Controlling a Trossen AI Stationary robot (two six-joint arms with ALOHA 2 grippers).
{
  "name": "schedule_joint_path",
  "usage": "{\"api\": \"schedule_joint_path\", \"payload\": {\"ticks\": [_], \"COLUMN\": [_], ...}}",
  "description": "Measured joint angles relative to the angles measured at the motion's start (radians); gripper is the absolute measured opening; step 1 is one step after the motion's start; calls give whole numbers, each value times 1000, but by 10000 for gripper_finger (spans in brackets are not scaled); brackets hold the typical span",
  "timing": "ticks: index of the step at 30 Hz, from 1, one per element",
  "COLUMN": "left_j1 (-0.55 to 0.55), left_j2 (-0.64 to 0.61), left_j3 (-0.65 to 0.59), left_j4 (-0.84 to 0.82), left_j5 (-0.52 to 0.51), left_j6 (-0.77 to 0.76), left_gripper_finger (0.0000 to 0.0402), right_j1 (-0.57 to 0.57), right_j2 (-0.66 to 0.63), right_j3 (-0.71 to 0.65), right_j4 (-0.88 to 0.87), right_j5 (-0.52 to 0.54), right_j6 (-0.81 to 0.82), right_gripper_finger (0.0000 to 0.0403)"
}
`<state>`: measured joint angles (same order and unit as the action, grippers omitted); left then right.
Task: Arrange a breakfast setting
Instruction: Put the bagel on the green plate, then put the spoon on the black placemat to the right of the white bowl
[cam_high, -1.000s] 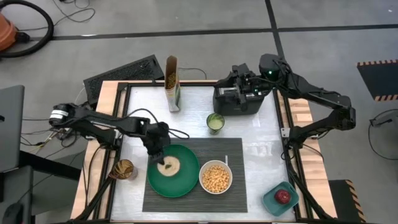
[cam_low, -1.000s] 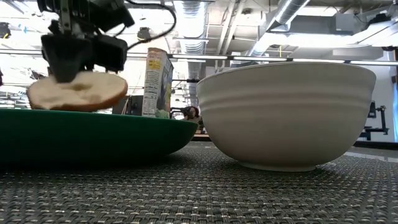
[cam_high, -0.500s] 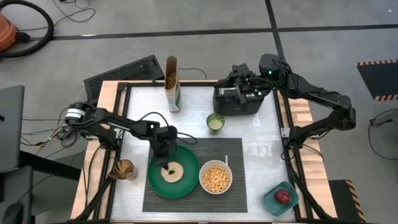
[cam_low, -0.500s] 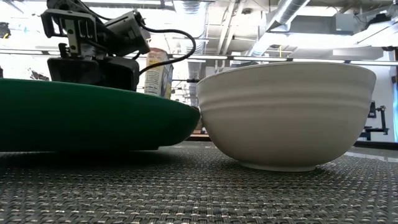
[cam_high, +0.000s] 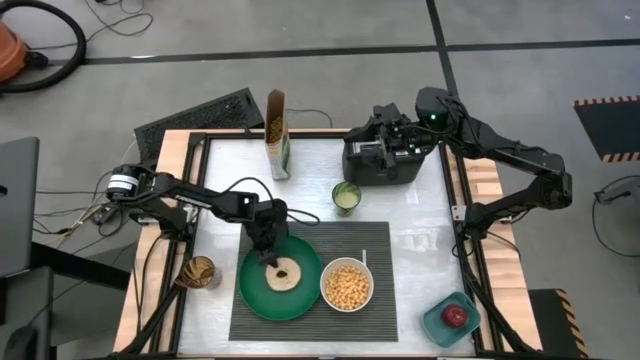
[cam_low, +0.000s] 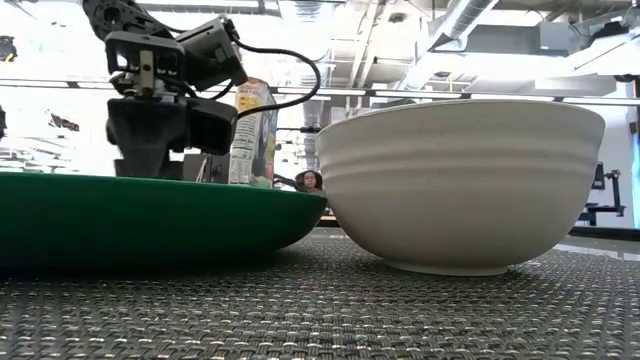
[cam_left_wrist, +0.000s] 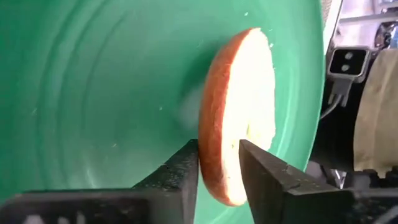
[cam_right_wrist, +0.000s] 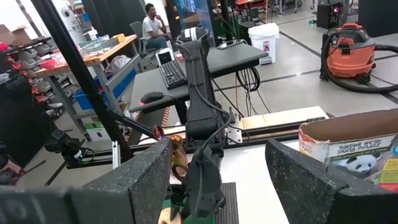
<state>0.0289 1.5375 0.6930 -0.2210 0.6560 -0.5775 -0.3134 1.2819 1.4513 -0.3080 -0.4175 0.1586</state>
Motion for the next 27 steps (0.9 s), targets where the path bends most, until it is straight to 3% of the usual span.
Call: {"api": "schedule_joint_path", "payload": {"ticks": [9,22,27], "left_j1": [1,28,20], "left_j2": [-3,-54,-164], "left_j3": [66,240,367], "left_j4": [-68,-582,-798], "left_j5": [50,-138,-146], "left_j6": [-15,197,101], "left_gripper_finger": [161,170,170], "right_j1": [0,0,0], "right_j2": [0,0,0], "right_j3": [0,0,0], "right_j4": [-7,-12,-23], "right_j5": [0,-3,-3], "right_j6": [-2,-31,-37], "right_gripper_finger": [285,285,285]}}
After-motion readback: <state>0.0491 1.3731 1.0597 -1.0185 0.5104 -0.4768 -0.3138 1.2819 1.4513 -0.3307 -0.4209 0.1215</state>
